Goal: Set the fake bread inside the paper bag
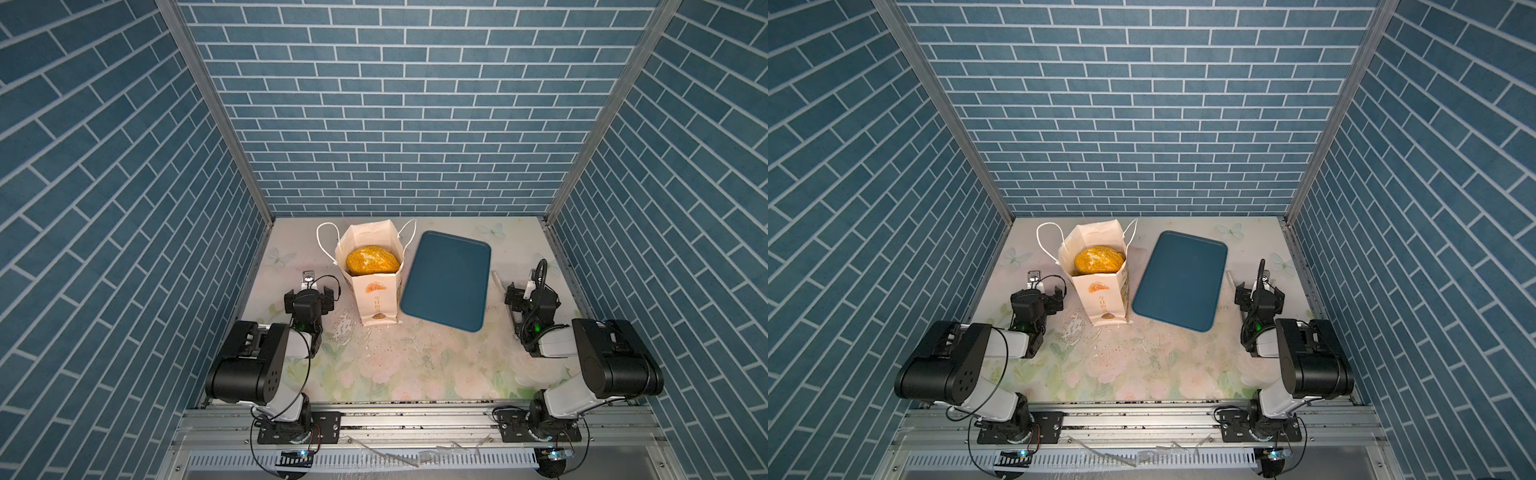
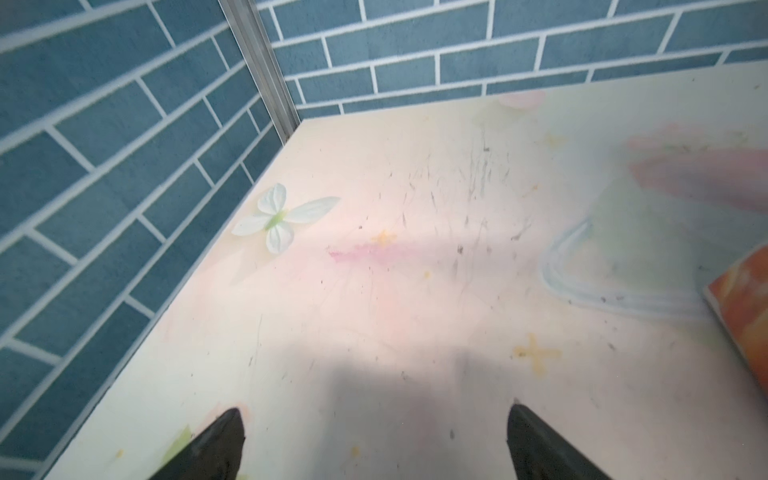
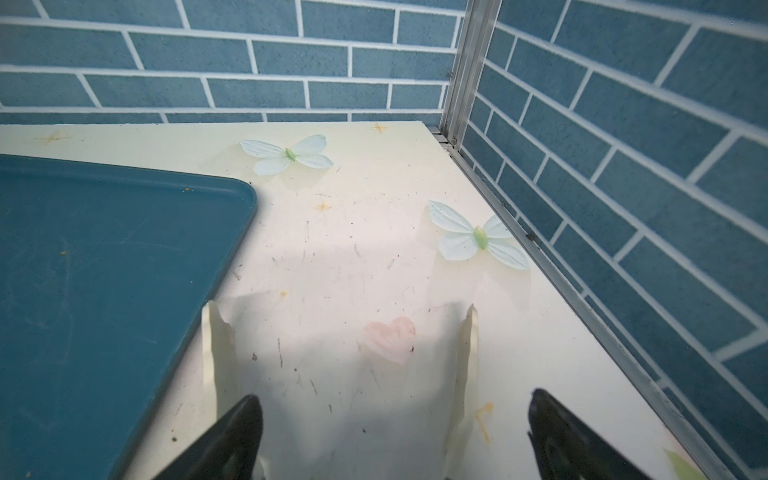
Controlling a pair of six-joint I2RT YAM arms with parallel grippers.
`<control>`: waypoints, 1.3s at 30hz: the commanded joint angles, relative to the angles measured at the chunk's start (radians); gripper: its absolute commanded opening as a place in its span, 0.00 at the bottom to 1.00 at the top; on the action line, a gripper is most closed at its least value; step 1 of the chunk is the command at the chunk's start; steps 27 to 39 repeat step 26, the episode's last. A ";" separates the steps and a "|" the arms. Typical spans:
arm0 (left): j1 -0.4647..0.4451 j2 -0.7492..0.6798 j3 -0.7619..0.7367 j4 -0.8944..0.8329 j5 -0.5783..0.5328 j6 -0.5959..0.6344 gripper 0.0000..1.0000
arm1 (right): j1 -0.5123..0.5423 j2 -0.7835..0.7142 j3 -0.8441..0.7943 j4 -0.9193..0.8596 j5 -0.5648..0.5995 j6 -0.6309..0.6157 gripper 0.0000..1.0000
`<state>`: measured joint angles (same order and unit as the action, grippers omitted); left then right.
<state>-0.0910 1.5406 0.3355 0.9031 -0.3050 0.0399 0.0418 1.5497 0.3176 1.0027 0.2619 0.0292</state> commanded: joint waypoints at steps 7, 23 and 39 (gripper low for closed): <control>0.022 -0.009 0.028 0.009 0.039 -0.003 0.99 | -0.005 0.000 0.026 -0.021 0.020 0.013 0.99; 0.022 -0.007 0.028 0.013 0.037 -0.001 1.00 | -0.018 0.002 0.049 -0.064 -0.014 0.020 0.99; 0.022 -0.008 0.029 0.013 0.037 0.000 0.99 | -0.034 -0.002 0.053 -0.081 -0.047 0.028 0.99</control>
